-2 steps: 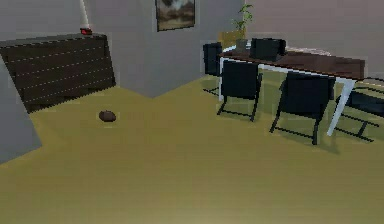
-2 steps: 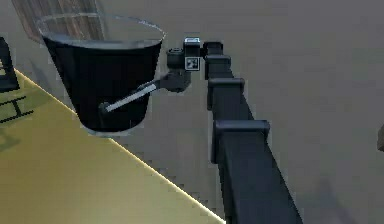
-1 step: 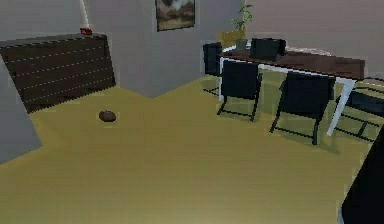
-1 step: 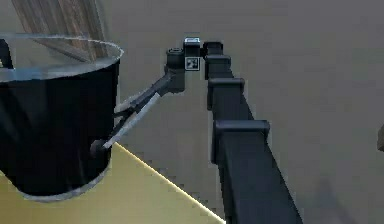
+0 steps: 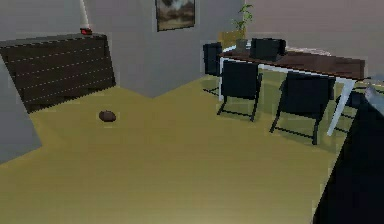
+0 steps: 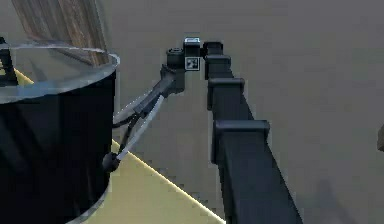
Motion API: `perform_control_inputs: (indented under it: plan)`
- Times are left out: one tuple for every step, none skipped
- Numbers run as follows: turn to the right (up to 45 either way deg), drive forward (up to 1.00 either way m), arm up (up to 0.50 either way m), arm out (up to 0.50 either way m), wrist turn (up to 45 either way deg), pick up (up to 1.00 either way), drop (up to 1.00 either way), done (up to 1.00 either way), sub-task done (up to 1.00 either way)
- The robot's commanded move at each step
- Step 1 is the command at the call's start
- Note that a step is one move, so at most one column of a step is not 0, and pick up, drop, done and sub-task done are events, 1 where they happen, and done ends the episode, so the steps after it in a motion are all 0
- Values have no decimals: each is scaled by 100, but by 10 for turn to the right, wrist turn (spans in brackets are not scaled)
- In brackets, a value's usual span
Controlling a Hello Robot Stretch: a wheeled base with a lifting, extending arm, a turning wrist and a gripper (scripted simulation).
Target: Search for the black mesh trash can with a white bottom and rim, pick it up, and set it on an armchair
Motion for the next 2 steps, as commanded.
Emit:
perform_control_inputs:
  plan:
    - [0, 0, 0, -34, 0, 0, 0, 0, 0]
    - [-30, 0, 0, 0, 0, 0, 0, 0, 0]
